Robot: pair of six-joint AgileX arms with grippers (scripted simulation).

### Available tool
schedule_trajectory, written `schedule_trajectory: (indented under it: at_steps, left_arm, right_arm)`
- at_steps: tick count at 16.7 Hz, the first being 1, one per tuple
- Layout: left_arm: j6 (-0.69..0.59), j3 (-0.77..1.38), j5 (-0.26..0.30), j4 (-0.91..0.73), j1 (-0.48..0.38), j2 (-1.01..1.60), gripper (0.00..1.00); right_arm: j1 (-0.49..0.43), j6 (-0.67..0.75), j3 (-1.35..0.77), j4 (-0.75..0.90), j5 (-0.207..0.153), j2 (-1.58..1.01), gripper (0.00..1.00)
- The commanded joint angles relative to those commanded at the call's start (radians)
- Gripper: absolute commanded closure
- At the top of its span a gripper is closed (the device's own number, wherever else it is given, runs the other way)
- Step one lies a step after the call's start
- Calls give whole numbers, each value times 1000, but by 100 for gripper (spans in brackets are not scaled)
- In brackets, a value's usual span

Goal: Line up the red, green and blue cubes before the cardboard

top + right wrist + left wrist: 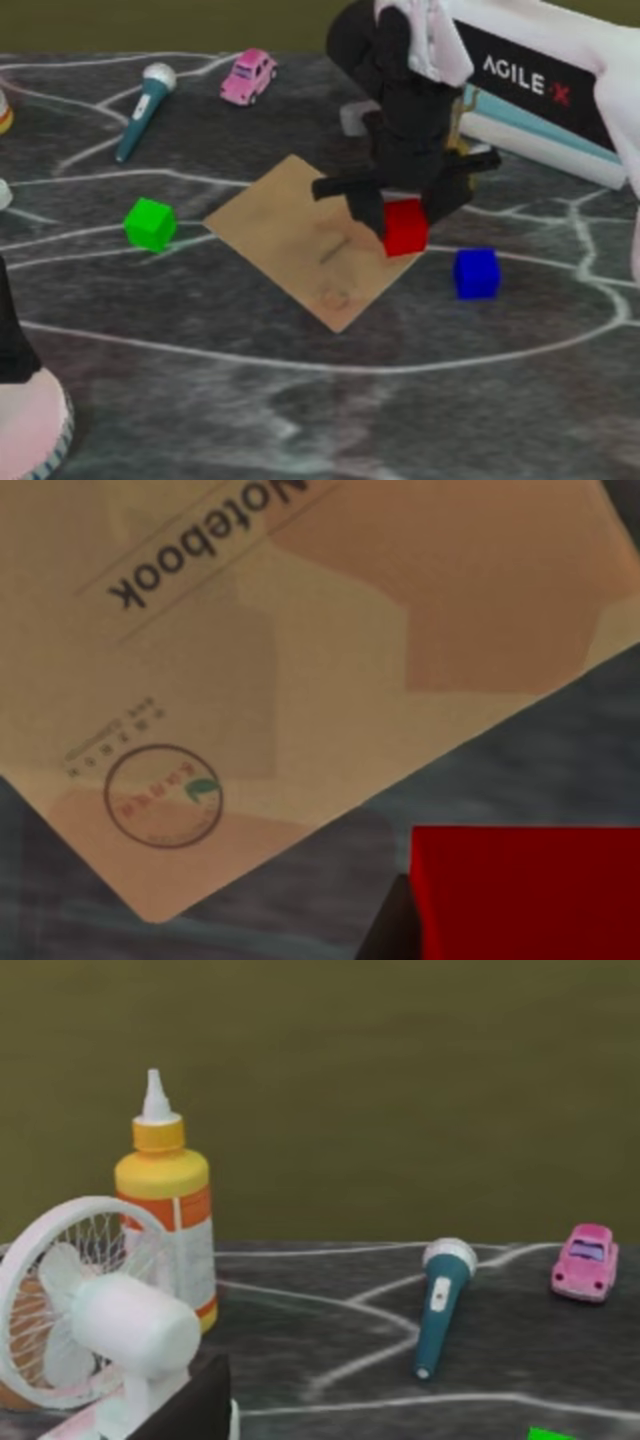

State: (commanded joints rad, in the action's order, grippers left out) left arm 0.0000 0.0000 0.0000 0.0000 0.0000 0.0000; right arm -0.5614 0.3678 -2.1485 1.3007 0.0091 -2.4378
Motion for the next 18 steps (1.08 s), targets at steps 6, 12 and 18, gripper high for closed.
schedule_trajectory:
  at_steps: [6,12,18]
  left_arm:
    - [0,0,0,0,0,0,0]
    - [0,0,0,0,0,0,0]
    - [0,0,0,0,0,0,0]
  right_arm:
    - [-272,451,-182,90,13,-74,100]
    - [-346,550,-228,107,20,-83,100]
    - [-343,550,-155,31,18,-82,100]
